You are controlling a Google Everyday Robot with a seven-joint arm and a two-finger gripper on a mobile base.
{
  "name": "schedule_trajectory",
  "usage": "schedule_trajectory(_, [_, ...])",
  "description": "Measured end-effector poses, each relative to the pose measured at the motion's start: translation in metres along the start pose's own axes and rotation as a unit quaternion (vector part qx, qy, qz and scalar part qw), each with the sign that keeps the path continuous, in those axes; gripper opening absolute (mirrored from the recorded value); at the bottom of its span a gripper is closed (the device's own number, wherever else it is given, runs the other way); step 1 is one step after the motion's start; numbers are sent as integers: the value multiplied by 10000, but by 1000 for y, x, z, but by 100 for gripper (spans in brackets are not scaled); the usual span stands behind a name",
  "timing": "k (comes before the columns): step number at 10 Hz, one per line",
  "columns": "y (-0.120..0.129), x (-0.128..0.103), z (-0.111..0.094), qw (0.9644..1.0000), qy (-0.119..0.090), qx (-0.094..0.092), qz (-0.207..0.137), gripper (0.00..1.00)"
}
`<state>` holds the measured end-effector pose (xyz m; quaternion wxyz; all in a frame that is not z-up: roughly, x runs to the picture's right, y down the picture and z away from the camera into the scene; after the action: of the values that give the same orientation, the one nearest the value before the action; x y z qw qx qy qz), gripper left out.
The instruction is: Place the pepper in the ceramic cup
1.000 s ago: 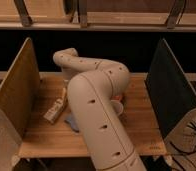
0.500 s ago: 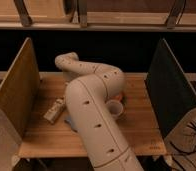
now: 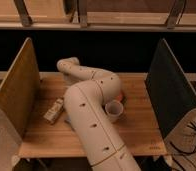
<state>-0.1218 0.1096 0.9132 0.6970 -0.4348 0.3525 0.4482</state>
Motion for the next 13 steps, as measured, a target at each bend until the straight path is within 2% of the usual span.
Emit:
schedule_trajectory(3, [-1, -6, 5, 10000, 16, -68, 12, 78])
schedule_trajectory(5, [-4, -10, 1, 10000, -55, -25, 38, 78])
schedule_trajectory(7, [-5, -15, -14, 9994, -258, 233, 25, 78])
schedule_trajectory(9, [3, -12, -34, 9975, -394, 592, -40, 78])
schedule_trajectory(11, [14, -7, -40, 9959, -399, 809, -103, 78])
schedule_trajectory(13, [23, -3, -35, 9956, -318, 868, -163, 78])
